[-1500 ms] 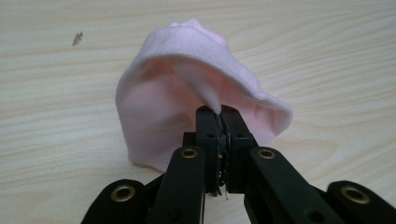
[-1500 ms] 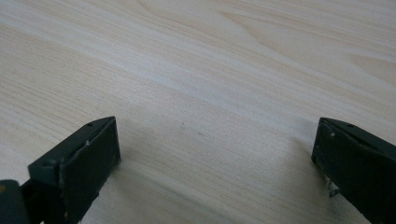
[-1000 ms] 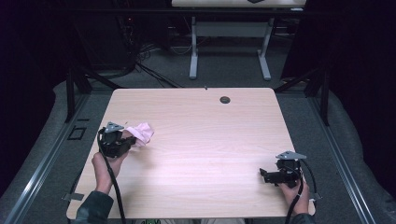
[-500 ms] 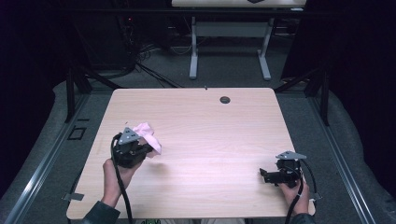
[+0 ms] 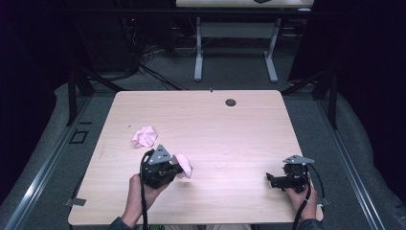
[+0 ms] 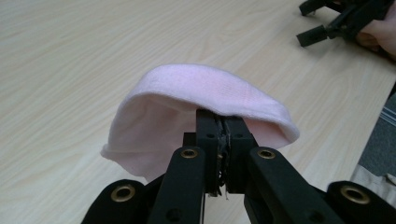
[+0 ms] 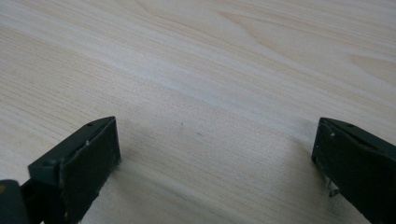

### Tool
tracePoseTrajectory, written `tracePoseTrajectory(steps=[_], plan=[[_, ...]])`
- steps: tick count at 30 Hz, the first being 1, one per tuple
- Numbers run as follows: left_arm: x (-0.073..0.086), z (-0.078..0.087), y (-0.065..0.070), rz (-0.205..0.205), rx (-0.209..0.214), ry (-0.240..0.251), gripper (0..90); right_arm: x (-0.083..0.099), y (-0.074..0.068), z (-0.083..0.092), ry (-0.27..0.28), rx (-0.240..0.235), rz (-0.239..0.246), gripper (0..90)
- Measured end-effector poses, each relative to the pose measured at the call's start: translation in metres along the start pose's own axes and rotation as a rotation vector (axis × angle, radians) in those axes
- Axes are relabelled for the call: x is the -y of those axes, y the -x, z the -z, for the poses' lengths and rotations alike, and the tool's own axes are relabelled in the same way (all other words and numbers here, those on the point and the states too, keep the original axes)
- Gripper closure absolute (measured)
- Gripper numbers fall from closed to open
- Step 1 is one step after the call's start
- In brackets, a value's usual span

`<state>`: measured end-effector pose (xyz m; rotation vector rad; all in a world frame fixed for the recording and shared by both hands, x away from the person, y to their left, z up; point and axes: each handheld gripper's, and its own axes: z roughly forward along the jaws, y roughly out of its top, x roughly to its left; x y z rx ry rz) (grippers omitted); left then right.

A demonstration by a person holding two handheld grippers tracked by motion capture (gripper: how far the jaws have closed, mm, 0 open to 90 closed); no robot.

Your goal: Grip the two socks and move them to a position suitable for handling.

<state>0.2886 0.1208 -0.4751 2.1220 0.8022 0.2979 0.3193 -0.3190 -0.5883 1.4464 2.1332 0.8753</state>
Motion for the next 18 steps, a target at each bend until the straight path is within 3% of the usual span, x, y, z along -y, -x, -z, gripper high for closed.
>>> tracePoseTrajectory(steps=[7,13,18], plan=[[0.012,-0.037,0.013,-0.003,0.073,-0.094,87.6,0.000,0.000,0.000,0.000,0.002,-0.002,0.4],[0.023,-0.072,0.014,0.007,0.096,-0.173,87.5,0.000,0.000,0.000,0.000,0.002,-0.001,0.4],[0.029,-0.088,0.015,0.020,0.116,-0.210,87.4,0.000,0.000,0.000,-0.001,0.002,-0.001,0.4]])
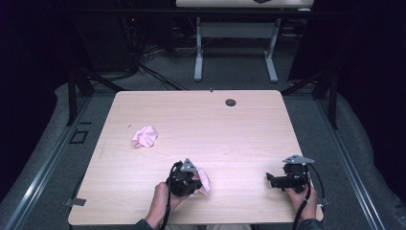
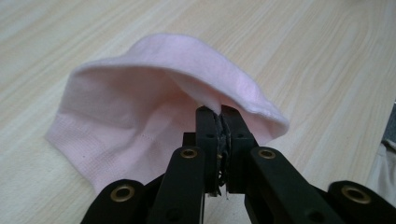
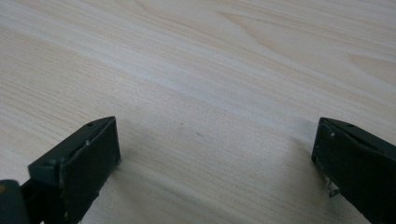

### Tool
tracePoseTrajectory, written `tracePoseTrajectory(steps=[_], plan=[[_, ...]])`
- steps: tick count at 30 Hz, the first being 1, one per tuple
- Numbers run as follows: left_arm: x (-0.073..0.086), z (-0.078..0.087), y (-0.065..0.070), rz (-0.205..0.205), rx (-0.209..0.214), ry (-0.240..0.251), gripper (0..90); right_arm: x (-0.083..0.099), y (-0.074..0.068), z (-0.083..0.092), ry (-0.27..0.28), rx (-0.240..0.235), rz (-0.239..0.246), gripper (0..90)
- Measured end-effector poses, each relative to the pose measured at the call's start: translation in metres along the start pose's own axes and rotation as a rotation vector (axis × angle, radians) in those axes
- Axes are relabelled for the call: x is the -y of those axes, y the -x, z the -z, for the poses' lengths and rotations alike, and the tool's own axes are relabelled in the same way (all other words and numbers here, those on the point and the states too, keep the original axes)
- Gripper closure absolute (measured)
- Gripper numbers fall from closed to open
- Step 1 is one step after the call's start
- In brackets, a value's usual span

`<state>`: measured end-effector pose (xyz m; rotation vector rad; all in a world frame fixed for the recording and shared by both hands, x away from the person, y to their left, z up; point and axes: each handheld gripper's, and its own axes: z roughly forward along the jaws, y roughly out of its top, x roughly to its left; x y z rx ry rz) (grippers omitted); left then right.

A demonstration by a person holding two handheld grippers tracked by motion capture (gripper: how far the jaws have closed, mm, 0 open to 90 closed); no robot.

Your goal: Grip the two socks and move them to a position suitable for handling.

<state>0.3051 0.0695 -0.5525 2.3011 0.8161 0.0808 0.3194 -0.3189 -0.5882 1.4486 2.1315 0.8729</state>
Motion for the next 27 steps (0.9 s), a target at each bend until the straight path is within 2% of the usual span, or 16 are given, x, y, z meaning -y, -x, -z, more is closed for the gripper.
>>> tracePoseTrajectory(steps=[4,9,12,13,15,17,19,21,23,27], plan=[[0.003,-0.008,0.004,-0.002,0.027,-0.022,87.2,0.000,0.000,0.000,0.000,0.000,0.000,0.4],[0.005,-0.010,0.008,-0.016,0.039,-0.009,85.5,0.000,0.000,0.000,0.001,-0.001,-0.001,0.4],[0.005,-0.004,0.009,-0.028,0.062,0.021,74.5,0.000,0.000,0.000,0.000,0.000,0.000,0.3],[0.005,-0.002,0.008,-0.039,0.060,0.017,71.1,0.000,0.000,0.000,0.001,0.000,0.000,0.4],[0.006,0.002,0.008,-0.043,0.057,0.011,60.6,0.000,0.000,0.000,0.000,-0.001,-0.001,0.4],[0.008,0.006,0.007,-0.041,0.057,0.010,54.4,0.000,0.000,0.000,0.000,0.000,0.000,0.4],[0.010,0.011,0.005,-0.036,0.037,0.008,47.5,0.000,0.000,0.000,0.000,0.000,0.000,0.3],[0.011,0.017,0.002,-0.028,0.043,0.014,41.4,0.000,0.000,0.000,0.000,0.000,0.000,0.4],[0.013,0.023,-0.003,-0.016,0.028,0.023,36.5,0.000,0.000,0.000,0.001,0.000,-0.001,0.4],[0.017,0.036,-0.014,0.019,0.000,0.044,26.8,0.000,0.000,0.000,0.000,0.000,0.000,0.4]])
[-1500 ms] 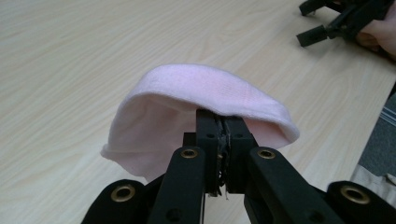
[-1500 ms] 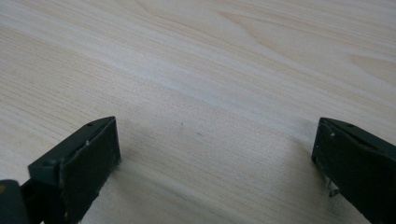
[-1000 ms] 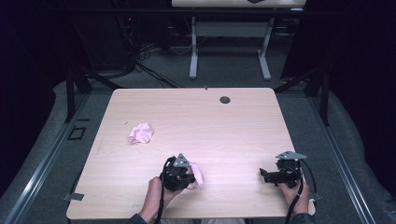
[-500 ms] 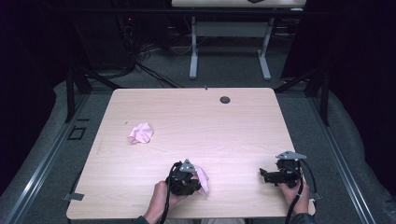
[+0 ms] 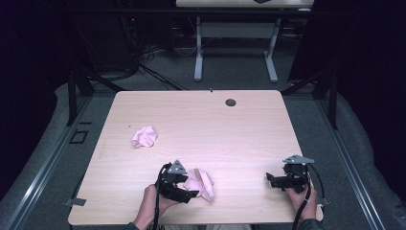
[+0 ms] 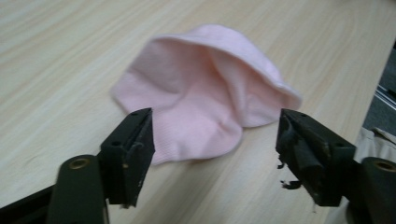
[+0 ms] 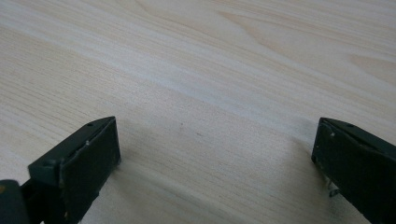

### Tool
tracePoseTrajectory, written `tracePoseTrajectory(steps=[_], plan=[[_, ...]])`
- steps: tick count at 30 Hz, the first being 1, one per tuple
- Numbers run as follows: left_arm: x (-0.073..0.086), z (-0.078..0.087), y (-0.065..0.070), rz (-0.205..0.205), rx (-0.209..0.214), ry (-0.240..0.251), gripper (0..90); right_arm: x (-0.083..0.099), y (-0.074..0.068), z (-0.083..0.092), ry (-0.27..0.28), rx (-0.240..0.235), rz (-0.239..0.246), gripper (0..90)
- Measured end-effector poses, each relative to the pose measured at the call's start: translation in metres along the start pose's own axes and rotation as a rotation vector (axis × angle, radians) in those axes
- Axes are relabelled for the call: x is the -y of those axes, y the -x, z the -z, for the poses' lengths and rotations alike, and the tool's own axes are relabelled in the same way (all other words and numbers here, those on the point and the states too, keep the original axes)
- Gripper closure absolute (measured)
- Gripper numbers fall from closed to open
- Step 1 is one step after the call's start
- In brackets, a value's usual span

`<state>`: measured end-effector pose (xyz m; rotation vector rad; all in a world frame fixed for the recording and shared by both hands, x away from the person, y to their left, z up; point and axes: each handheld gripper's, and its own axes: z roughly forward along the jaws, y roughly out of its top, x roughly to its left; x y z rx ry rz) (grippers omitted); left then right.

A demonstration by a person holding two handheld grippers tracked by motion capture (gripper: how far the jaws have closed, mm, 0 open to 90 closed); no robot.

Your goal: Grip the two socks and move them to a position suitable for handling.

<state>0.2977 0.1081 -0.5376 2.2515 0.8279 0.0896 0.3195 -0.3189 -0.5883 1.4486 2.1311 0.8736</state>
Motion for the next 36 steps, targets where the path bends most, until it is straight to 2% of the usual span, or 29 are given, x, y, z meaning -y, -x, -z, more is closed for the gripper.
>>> tracePoseTrajectory(steps=[5,7,16,17,25,31,36], plan=[[0.002,0.012,-0.018,0.043,-0.047,0.008,16.1,0.000,0.000,0.000,0.000,0.000,0.000,0.4],[0.003,0.016,-0.025,0.063,-0.067,0.016,14.5,0.000,0.000,0.000,0.000,-0.001,0.000,0.4],[0.003,0.035,-0.069,0.138,-0.167,0.032,0.2,0.000,0.000,0.000,0.000,-0.001,0.000,0.4],[0.003,0.036,-0.073,0.152,-0.178,0.045,0.2,0.000,0.000,0.000,0.000,-0.001,0.000,0.4],[0.000,0.046,-0.108,0.212,-0.232,0.054,0.0,0.000,0.000,0.000,0.000,-0.001,0.000,0.4],[-0.010,0.048,-0.130,0.235,-0.297,0.059,0.0,0.000,0.000,0.000,0.000,0.000,0.000,0.4],[-0.020,0.053,-0.149,0.283,-0.341,0.057,0.1,0.000,0.000,0.000,0.000,-0.001,-0.001,0.4]])
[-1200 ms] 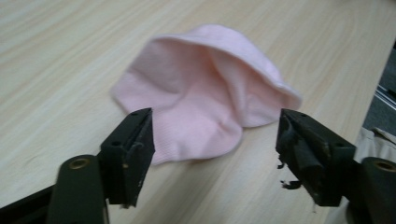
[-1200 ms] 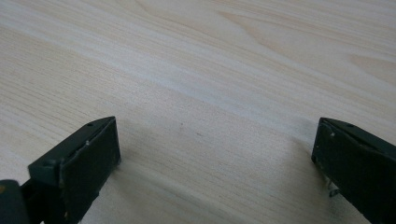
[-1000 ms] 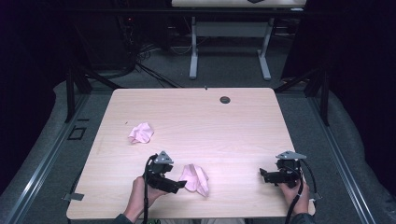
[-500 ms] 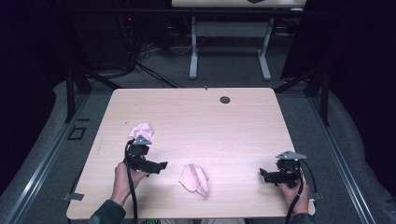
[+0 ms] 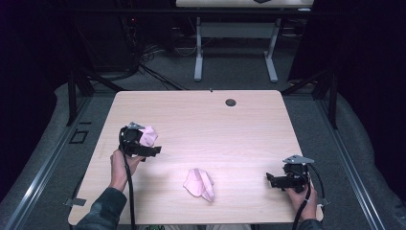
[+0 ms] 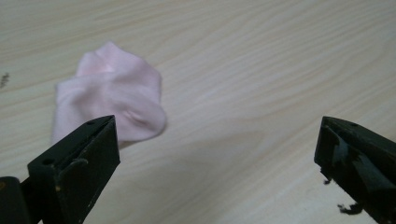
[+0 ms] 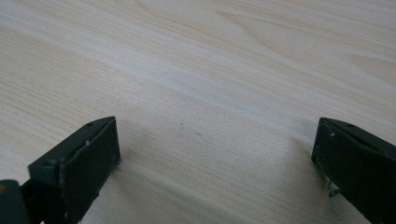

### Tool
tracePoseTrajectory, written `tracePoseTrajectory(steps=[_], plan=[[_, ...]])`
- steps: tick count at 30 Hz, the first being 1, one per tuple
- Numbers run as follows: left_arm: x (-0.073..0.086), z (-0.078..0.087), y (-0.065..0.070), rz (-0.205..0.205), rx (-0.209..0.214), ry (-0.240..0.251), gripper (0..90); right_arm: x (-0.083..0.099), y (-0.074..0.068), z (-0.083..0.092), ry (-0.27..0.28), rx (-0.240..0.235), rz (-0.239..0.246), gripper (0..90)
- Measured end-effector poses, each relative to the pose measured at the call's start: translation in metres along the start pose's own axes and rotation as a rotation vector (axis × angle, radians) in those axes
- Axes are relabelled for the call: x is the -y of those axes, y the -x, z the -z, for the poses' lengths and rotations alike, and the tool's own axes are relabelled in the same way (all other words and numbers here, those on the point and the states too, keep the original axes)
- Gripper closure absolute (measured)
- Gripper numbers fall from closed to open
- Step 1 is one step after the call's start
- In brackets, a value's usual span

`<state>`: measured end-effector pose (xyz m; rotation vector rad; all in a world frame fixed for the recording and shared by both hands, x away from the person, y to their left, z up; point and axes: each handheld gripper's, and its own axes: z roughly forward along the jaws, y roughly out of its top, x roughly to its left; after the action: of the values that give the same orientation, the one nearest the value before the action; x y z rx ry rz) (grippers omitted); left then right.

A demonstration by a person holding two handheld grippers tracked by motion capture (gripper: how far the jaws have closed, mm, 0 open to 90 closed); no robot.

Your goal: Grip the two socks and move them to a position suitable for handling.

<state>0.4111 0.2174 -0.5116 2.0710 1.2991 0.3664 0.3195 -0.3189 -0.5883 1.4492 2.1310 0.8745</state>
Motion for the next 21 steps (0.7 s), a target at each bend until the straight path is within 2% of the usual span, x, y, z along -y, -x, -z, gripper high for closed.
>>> tracePoseTrajectory(steps=[5,6,10,12,15,17,21], plan=[[-0.013,-0.004,-0.018,0.029,-0.032,-0.009,0.2,0.000,0.000,0.000,0.000,0.000,0.001,0.4],[-0.015,-0.006,-0.020,0.030,-0.048,-0.010,0.2,0.000,0.000,0.000,0.000,0.001,0.001,0.4],[-0.020,-0.012,-0.032,0.058,-0.055,-0.025,0.2,0.000,0.000,0.000,-0.001,0.000,0.001,0.4],[-0.021,-0.017,-0.034,0.060,-0.100,-0.030,0.8,0.000,0.000,0.000,0.000,0.000,0.001,0.4],[-0.020,-0.027,-0.040,0.078,-0.120,-0.067,6.5,0.000,0.000,0.000,0.000,0.000,0.000,0.4],[-0.019,-0.031,-0.044,0.092,-0.119,-0.076,13.7,0.000,0.000,0.000,0.000,0.000,0.000,0.4],[-0.017,-0.038,-0.048,0.112,-0.146,-0.082,26.1,0.000,0.000,0.000,-0.001,0.000,0.001,0.4]])
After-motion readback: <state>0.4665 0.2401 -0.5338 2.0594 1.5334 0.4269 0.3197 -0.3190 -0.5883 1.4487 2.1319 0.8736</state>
